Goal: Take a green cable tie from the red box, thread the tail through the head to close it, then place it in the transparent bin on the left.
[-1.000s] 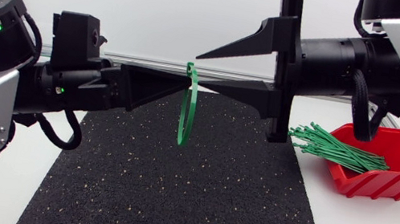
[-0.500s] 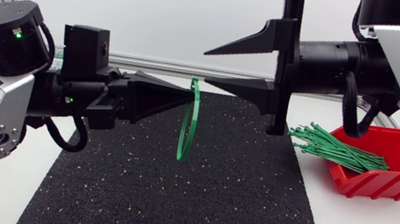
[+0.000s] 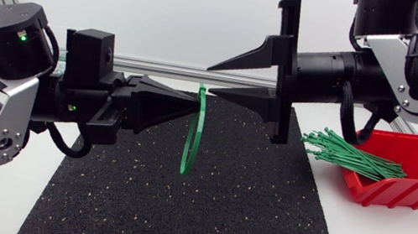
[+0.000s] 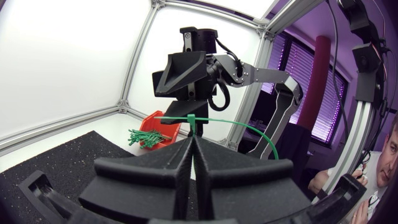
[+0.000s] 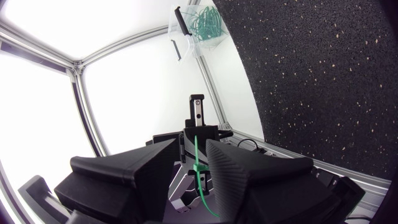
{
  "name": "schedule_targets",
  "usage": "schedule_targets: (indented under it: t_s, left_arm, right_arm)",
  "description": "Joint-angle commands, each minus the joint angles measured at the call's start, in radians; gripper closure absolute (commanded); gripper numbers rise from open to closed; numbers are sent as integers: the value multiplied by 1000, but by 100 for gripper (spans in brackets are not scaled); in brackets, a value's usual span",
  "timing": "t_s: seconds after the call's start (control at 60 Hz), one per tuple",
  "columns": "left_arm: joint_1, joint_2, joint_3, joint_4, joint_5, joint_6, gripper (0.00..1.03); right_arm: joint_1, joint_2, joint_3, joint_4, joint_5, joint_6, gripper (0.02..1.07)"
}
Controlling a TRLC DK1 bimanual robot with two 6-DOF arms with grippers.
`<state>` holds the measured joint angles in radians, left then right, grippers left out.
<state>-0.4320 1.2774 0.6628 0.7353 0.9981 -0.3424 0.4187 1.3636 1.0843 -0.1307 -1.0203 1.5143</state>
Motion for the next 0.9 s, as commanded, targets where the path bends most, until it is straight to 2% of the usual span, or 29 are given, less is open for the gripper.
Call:
schedule_targets:
  t_s: [0.0, 0.083, 0.133, 0.267, 0.517, 0.883]
  left_arm:
    - [9, 2, -8, 19, 14, 16, 100]
    - [9, -7, -12, 21, 14, 17, 100]
    - [9, -9, -14, 21, 14, 17, 100]
    - [4, -20, -22, 22, 16, 19, 100]
    - [-4, -41, -31, 22, 17, 19, 100]
    - [-33, -62, -43, 21, 27, 28, 100]
  right_arm:
    - [22, 0, -18, -6, 3, -13, 71]
    - [38, 3, -18, -10, 3, -13, 72]
    - [38, 5, -18, -14, 5, -13, 77]
    - [46, 6, -14, -21, 6, -13, 81]
    - [37, 2, -12, -35, 20, -20, 101]
    - [31, -20, -15, -52, 57, -32, 101]
